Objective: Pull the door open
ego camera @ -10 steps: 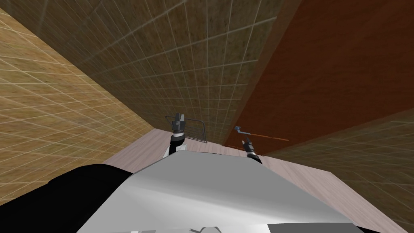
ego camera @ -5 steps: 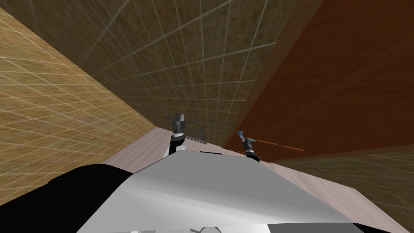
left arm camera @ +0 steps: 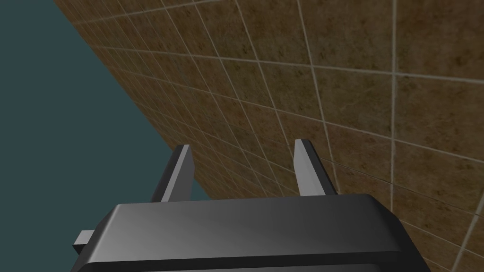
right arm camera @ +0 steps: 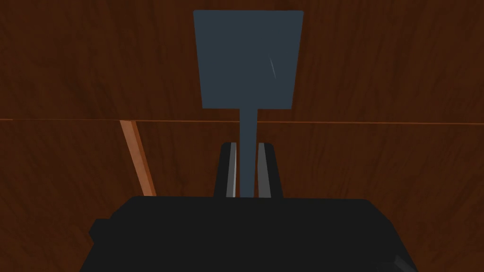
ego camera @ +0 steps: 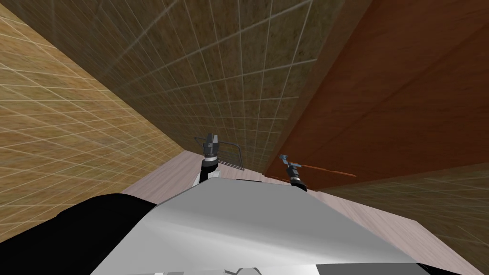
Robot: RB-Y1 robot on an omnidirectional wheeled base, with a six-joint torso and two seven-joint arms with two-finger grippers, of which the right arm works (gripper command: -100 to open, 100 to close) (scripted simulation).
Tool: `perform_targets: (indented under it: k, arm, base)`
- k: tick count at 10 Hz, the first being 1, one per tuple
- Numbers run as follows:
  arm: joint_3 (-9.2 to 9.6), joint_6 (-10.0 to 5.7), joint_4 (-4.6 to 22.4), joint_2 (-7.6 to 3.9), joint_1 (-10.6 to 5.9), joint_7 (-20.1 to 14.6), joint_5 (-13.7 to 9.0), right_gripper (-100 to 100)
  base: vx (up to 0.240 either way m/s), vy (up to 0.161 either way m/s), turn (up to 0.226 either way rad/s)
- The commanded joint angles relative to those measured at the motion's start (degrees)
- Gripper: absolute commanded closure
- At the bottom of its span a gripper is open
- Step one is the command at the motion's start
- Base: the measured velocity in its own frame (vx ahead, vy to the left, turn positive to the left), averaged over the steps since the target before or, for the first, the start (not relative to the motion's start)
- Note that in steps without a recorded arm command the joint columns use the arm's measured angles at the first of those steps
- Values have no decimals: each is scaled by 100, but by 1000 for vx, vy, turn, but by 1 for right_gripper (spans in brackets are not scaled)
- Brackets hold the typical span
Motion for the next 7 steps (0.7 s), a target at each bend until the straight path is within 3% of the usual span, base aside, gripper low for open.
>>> perform_targets:
  k: [1,7]
  arm:
    - [101,-100,-31,-69,82,-98,55,100]
    - [484,-477,-150,-329,395,-469,263,100]
  base:
    - [-118,-48,109]
    - [-197,-67,105]
